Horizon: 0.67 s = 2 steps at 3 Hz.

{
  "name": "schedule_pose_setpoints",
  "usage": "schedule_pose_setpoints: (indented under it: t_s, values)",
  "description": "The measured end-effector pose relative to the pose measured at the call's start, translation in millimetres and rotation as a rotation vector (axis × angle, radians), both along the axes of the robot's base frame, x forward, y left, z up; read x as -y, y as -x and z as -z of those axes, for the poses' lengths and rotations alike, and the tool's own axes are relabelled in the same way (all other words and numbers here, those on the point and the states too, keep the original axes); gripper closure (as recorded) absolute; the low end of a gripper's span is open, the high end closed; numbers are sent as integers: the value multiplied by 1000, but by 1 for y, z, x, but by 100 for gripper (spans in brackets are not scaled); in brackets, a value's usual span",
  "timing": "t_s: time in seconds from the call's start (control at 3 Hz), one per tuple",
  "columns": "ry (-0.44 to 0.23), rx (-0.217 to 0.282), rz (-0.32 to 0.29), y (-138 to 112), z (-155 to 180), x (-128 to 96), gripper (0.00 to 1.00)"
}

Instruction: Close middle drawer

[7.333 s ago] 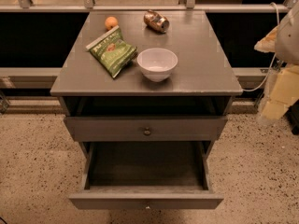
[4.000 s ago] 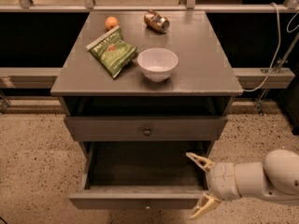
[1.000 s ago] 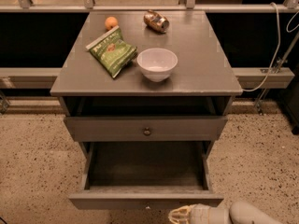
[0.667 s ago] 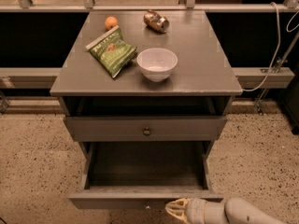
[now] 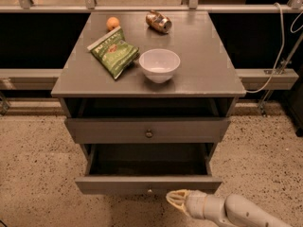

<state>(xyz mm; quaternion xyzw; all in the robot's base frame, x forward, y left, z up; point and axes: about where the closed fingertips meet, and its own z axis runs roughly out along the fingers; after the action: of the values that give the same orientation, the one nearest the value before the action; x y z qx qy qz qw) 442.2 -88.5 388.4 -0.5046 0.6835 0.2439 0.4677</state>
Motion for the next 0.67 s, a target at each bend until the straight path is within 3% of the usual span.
schedule_pose_setpoints:
  t_s: [0.67]
  values:
    - [-19, 26, 45, -19, 3, 4, 100]
